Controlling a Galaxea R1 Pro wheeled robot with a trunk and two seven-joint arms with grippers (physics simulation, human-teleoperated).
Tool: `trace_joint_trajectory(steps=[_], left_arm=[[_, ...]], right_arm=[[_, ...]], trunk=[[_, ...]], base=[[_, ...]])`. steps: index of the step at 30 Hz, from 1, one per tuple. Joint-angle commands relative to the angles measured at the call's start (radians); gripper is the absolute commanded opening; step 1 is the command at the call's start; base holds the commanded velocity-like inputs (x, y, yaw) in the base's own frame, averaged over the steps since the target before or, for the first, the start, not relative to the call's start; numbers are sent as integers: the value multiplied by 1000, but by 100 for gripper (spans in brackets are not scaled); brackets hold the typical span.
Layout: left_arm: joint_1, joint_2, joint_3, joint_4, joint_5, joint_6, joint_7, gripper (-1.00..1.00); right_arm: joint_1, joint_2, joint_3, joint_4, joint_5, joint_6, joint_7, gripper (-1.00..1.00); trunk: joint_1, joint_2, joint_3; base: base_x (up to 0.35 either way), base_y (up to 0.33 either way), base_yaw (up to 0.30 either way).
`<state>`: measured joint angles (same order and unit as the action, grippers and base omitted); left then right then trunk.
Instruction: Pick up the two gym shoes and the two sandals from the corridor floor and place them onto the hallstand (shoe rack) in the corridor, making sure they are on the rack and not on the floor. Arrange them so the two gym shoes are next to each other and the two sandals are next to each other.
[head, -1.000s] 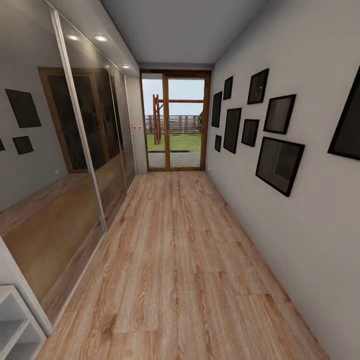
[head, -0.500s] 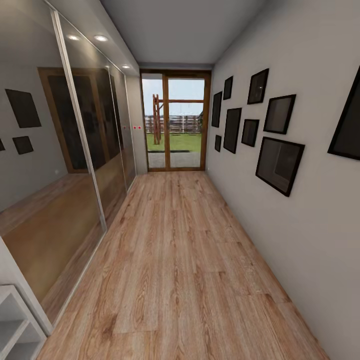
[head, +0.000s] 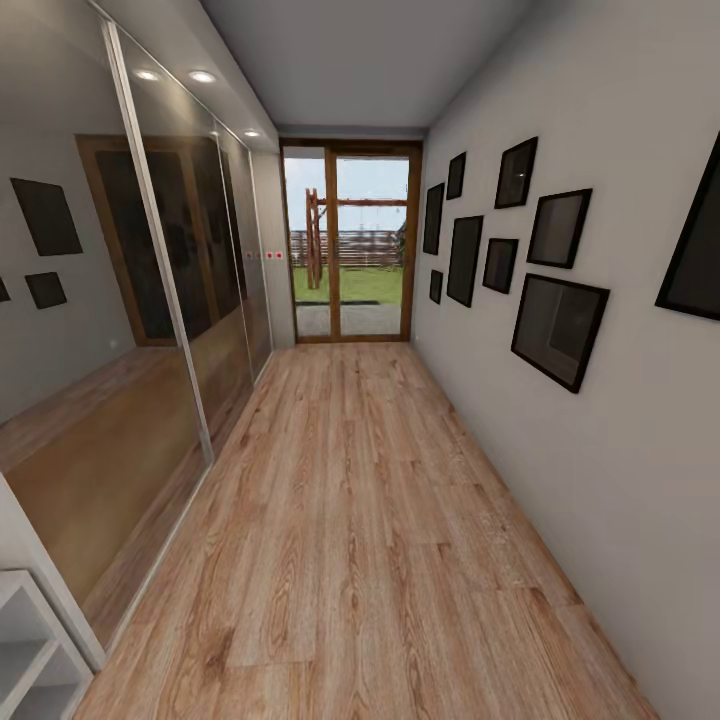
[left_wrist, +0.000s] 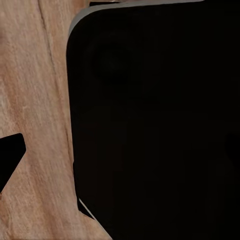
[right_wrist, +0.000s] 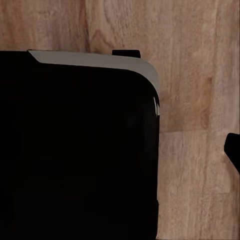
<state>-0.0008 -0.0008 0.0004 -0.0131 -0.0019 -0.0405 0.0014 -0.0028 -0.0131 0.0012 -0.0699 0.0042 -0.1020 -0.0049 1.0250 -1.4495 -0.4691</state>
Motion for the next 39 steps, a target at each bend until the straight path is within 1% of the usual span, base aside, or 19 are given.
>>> trace_joint_trajectory(steps=[1, 5, 9, 16, 17, 27, 34, 39], left_arm=[[0, 1, 0, 0, -1, -8, 0, 100], [0, 6, -1, 0, -2, -31, 0, 100], [0, 16, -2, 0, -3, -53, 0, 100], [-3, 29, -2, -1, -4, -92, -2, 100], [-5, 30, -2, -1, -4, -318, -3, 100], [-20, 33, -1, -15, -3, -337, -1, 100], [-25, 34, 1, -76, 3, -341, 0, 100], [-28, 38, 2, -132, 5, -342, 0, 100]], right_arm=[[0, -5, 0, -5, 0, -3, 0, 100], [0, -23, 0, -27, 0, -4, 0, 100], [0, -39, 0, -50, 0, -4, 0, 100], [0, -54, 0, -89, 0, -14, -1, 100], [0, -56, 0, -116, 0, -18, -1, 100], [0, -62, -1, -171, 0, -68, -1, 100], [0, -65, -1, -207, 0, -113, -1, 100], [0, -73, -3, -244, 0, -134, -1, 100]], trunk=[[0, 0, -1], [0, 0, -1], [0, 0, -1], [0, 0, -1], [0, 0, -1], [0, 0, -1], [0, 0, -1], [0, 0, -1]], base=[[0, 0, 0], [0, 0, 0], [0, 0, 0], [0, 0, 0], [0, 0, 0], [0, 0, 0], [0, 0, 0], [0, 0, 0]])
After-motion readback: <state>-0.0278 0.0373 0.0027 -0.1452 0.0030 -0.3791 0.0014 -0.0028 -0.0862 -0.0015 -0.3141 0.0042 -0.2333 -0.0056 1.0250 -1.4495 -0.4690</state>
